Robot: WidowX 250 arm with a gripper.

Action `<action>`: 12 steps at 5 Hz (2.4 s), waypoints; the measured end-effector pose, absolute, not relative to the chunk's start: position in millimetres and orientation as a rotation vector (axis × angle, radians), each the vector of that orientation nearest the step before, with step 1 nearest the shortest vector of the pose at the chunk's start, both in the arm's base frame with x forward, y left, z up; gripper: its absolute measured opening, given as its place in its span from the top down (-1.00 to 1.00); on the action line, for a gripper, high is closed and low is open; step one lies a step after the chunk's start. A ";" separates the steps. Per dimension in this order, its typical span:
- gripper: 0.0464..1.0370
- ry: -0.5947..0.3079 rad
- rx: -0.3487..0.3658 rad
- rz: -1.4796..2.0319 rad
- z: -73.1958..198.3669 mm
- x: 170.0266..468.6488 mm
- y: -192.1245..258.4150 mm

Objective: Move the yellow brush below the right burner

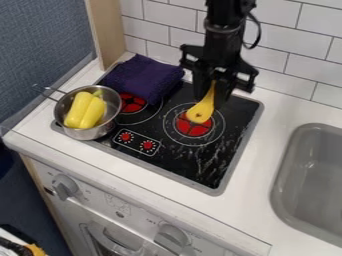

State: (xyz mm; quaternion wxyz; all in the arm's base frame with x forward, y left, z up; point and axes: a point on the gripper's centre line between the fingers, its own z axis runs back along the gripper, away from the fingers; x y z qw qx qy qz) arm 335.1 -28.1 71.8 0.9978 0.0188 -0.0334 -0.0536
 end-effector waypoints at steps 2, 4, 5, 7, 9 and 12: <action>0.41 -0.007 0.063 -0.150 48.5 293.5 -30.3; 0.41 -0.013 0.090 -0.119 42.1 272.7 -23.5; 0.41 0.010 0.085 -0.113 37.5 265.4 -23.4; -0.35 0.029 0.076 -0.101 33.9 259.8 -20.7; -0.94 0.060 0.072 -0.130 35.2 255.0 -21.0; -0.93 0.013 0.033 -0.150 57.2 257.6 -20.5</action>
